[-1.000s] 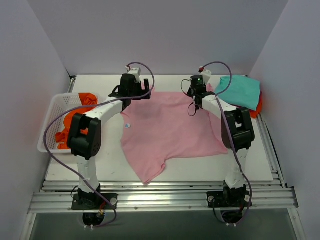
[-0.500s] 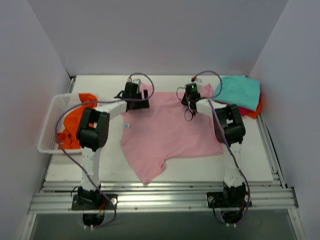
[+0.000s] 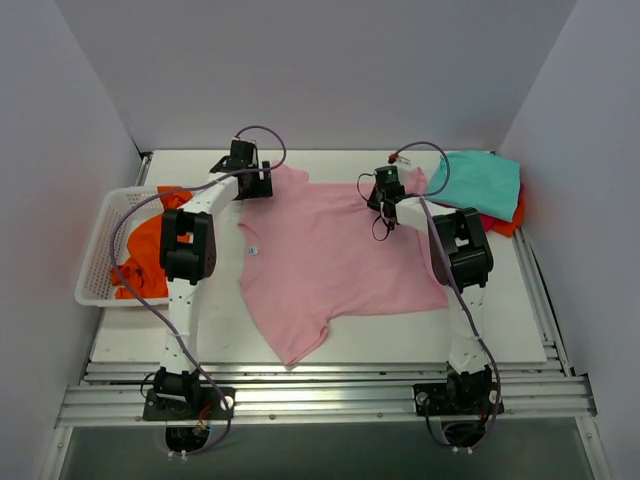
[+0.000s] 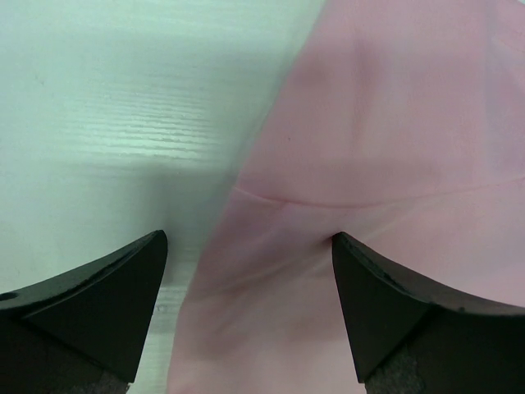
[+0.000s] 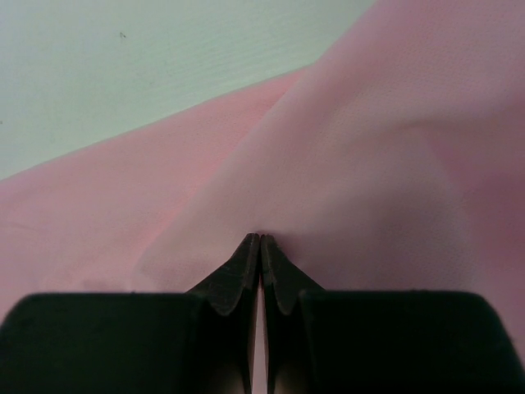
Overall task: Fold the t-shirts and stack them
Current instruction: Flatten out the tshirt
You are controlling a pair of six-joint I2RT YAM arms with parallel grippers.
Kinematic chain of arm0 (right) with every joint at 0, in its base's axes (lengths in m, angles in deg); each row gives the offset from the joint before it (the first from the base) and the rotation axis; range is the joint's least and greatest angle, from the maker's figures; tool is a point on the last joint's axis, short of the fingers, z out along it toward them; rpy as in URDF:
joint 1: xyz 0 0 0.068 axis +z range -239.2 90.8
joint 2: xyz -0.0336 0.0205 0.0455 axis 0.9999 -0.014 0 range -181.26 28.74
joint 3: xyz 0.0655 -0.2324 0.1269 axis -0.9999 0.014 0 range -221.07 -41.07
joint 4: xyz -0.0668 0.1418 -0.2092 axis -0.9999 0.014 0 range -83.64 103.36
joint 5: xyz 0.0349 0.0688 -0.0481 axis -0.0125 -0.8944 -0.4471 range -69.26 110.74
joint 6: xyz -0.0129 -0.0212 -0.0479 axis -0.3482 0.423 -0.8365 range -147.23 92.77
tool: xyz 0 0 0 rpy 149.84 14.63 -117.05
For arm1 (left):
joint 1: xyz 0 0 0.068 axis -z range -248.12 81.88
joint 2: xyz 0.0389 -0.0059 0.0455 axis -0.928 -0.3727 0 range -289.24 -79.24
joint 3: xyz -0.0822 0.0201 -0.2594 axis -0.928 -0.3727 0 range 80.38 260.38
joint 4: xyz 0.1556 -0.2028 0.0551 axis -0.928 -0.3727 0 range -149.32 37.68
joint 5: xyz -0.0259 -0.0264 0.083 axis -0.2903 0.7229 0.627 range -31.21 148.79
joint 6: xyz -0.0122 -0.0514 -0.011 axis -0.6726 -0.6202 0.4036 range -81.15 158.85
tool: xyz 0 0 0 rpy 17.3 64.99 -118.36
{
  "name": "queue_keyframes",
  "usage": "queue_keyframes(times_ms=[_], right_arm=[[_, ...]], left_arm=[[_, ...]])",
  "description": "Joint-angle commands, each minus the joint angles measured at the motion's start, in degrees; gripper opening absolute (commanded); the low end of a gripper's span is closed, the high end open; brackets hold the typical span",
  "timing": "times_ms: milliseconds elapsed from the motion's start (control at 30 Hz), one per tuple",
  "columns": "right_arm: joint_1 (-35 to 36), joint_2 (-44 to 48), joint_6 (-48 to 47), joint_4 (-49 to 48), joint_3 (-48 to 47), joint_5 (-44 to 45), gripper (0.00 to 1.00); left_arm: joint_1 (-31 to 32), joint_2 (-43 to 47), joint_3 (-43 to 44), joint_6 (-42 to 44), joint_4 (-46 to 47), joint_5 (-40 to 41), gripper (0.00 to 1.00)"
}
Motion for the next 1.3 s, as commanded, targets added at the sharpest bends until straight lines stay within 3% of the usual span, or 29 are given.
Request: queue_keyframes(times_ms=[0, 233, 333, 433, 467, 500, 600, 767, 900, 1033, 1267], right_arm=[[-0.12, 1.09, -0.21, 3.43, -1.27, 2.75, 0.0], [-0.56, 1.53, -0.56, 4.32, -1.19, 3.11, 0.0], [-0.65, 3.19, -0.21, 4.23, -0.23, 2.58, 0.07], [-0.65, 6.79, 0.32, 3.97, 1.09, 2.4, 0.33], [-0.65, 7.85, 0.49, 3.97, 2.23, 2.58, 0.51], [-0.65, 10.29, 0.67, 3.97, 2.76, 2.84, 0.55], [-0.74, 15.13, 0.93, 4.14, 4.61, 3.19, 0.64], [-0.65, 22.61, 1.37, 3.53, 7.59, 3.02, 0.65], [-0.65, 29.11, 1.46, 2.47, 10.32, 2.49, 0.65], [-0.65, 31.59, 1.11, 2.21, 11.82, 2.23, 0.65], [-0.48, 32.47, 1.11, 0.81, 12.61, 1.53, 0.65]], left_arm=[[-1.06, -3.46, 8.43, 1.71, -5.8, -1.41, 0.91], [-1.42, -8.12, 18.61, 1.71, -12.03, 2.27, 0.91], [-1.42, -11.46, 24.77, 1.53, -16.96, 4.12, 0.91], [-0.63, -13.49, 28.65, 2.5, -20.03, 9.29, 0.91], [-0.02, -14.1, 31.71, 3.89, -21.61, 11.49, 0.91], [0.25, -15.41, 33.05, 4.95, -22.15, 15.69, 0.92], [-0.1, -19.1, 39.9, 6.63, -25.57, 16.96, 0.95], [-1.16, -20.7, 43.62, 8.9, -26.47, 20.19, 1.0], [-1.42, -21.57, 42.37, 11.64, -25.13, 25.39, 0.94], [-2.29, -22.02, 43.27, 12.17, -24.18, 27.5, 0.94], [-2.74, -18.68, 42.38, 17.33, -14.07, 30.92, 0.94]])
